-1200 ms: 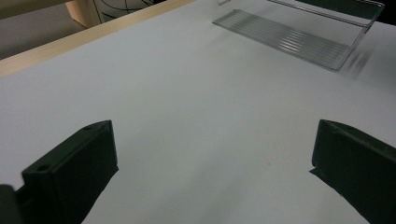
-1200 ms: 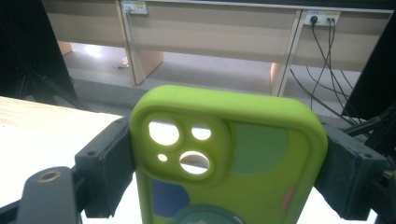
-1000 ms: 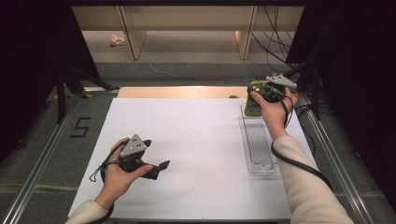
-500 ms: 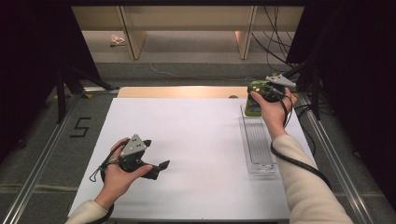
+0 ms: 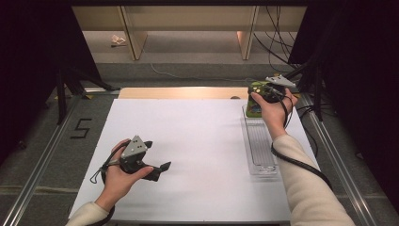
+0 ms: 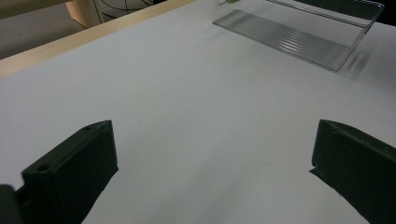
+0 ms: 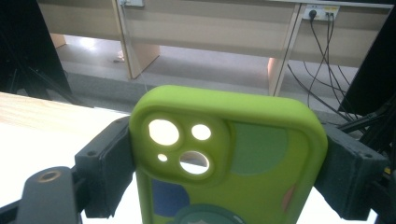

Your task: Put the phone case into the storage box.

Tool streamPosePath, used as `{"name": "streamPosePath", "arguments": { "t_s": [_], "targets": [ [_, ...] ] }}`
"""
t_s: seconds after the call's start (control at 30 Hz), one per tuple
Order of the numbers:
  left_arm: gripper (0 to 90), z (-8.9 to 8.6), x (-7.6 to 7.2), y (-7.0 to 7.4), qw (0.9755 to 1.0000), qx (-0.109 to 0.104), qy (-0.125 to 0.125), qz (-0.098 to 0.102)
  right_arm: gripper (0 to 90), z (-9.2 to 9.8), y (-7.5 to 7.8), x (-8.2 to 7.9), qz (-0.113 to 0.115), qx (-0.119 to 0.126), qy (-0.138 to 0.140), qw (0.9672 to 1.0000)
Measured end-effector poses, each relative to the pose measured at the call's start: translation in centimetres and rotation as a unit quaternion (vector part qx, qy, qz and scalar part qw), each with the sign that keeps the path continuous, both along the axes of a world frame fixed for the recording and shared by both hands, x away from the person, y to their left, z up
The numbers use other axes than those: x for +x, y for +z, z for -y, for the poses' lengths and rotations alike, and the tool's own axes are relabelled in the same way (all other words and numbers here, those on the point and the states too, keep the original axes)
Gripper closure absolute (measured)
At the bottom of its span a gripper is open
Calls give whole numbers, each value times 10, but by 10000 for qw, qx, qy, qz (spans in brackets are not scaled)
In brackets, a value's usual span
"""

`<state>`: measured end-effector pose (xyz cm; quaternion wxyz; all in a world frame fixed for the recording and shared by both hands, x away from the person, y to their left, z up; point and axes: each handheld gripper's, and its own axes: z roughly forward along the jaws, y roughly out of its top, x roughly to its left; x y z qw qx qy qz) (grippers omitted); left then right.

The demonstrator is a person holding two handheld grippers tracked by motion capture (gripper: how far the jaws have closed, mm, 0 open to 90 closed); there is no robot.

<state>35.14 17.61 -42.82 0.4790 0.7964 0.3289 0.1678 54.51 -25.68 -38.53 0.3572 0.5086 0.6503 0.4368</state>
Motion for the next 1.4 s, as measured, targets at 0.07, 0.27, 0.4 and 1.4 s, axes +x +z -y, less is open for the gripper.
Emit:
{"name": "streamPosePath", "arguments": {
  "t_s": [0.07, 0.27, 0.4, 1.4],
  "targets": [
    [0, 0, 0, 0, 10000, 1, 4, 0, 171, 0, 0, 1, 7, -9, -2, 10000],
    [0, 0, 0, 0, 10000, 7, -1, 0, 171, 1, -1, 3, -55, -25, -38, 10000],
    [0, 0, 0, 0, 10000, 16, 1, -10, 171, 2, -1, 5, -67, -20, -61, 10000],
    [0, -1, 0, 0, 10000, 14, 8, -2, 171, -3, -9, 14, -220, -154, -14, 9996]
  ]
}}
